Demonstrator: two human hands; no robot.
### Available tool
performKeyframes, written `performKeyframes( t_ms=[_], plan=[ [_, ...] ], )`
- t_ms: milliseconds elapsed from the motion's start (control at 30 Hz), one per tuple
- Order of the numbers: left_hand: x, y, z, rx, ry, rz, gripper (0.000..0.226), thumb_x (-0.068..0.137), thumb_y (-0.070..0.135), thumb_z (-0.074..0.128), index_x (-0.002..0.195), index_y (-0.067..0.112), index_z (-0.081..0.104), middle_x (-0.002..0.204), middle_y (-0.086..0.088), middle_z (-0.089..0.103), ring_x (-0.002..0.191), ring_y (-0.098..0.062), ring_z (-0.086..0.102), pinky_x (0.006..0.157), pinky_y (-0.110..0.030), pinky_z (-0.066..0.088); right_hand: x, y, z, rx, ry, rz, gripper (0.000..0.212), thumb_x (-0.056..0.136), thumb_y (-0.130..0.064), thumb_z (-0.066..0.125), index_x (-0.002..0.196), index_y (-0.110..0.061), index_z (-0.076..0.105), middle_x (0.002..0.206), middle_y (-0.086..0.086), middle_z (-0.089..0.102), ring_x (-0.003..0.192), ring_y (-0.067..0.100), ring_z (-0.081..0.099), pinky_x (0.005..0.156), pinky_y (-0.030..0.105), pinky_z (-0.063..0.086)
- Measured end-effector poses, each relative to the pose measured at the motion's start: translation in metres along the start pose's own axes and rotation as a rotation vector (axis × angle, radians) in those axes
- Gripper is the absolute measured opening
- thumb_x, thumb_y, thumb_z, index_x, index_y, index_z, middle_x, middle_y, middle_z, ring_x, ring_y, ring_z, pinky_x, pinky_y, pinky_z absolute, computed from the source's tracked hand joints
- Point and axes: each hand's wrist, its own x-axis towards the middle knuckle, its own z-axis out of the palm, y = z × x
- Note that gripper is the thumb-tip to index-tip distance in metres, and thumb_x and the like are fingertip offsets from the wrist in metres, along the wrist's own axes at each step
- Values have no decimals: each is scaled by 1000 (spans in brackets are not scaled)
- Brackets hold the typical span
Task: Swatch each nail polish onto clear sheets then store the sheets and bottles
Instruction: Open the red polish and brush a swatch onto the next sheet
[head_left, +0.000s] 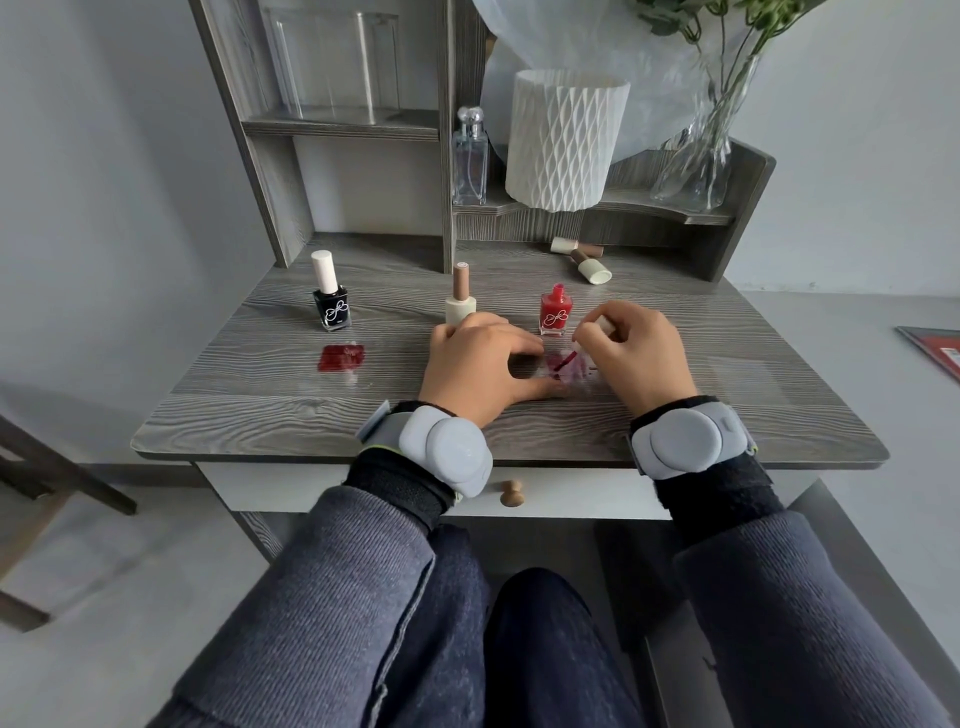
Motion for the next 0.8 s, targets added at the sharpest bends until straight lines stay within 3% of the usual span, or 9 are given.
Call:
performKeyframes(
  t_ms=[200,467,800],
  plan=[
    [0,1,0,-16,5,6,55,68,70,64,110,35,68,118,23,62,123,-3,38,96,-36,22,1,2,1,-19,4,25,12,82,-20,57,80,-16,68,73,1,65,74,20,58,69,33,45],
    [0,0,1,-5,-5,4,56,67,70,63,111,34,68,120,24,60,125,-3,37,96,-33,21,1,2,0,-5,-19,27,16,79,-21,58,75,-9,68,69,10,64,66,18,53,57,29,36],
    [1,-2,2,4,6,14,56,67,70,64,110,34,69,121,24,60,124,-2,37,96,-33,21,-1,2,1,-68,-2,0,13,76,-20,64,73,-7,65,67,8,63,64,18,52,60,30,42]
  ],
)
